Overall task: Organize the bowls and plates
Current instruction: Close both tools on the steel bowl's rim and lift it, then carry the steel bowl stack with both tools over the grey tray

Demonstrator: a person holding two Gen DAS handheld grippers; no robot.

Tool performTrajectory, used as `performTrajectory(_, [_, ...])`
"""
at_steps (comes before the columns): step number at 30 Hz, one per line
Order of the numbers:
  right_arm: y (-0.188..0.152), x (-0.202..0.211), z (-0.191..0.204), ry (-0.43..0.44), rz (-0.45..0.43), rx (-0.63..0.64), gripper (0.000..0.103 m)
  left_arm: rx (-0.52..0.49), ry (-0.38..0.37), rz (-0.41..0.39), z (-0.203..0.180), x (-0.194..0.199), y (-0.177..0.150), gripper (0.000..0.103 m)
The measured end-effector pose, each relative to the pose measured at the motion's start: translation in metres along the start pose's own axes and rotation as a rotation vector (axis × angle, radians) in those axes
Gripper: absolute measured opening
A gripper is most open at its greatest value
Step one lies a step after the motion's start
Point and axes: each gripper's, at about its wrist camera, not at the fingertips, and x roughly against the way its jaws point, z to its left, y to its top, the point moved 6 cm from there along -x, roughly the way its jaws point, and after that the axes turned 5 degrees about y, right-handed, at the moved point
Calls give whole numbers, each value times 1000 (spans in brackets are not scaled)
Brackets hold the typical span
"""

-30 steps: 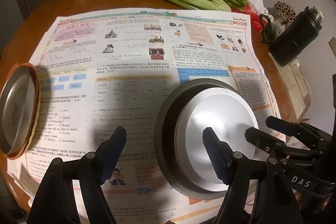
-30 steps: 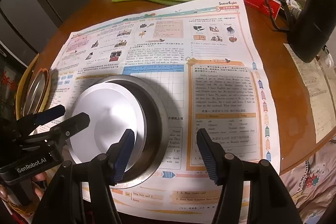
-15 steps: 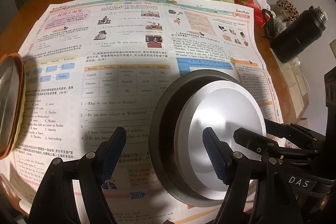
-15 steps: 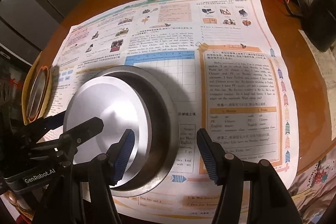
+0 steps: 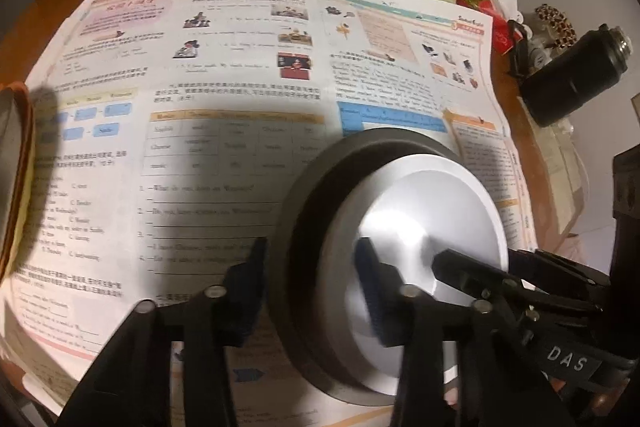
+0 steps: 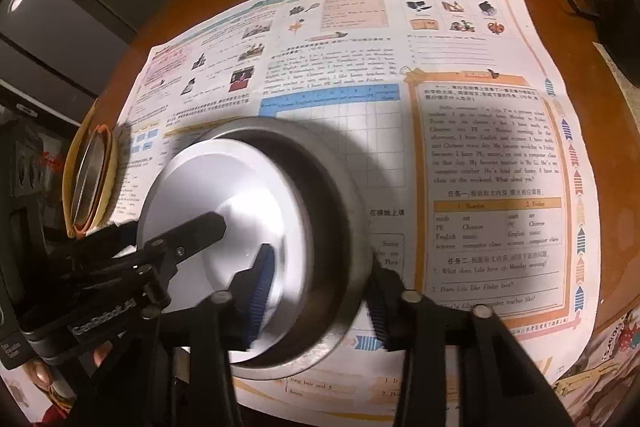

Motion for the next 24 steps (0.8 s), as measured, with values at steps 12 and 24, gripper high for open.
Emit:
performTrajectory(12, [2,1,-7,16,11,-35,36,-11,37,-15,-2,8,4,32])
performTrajectory(24, [17,10,10,0,-6,-5,36,33,47,-39,12,29,15,32])
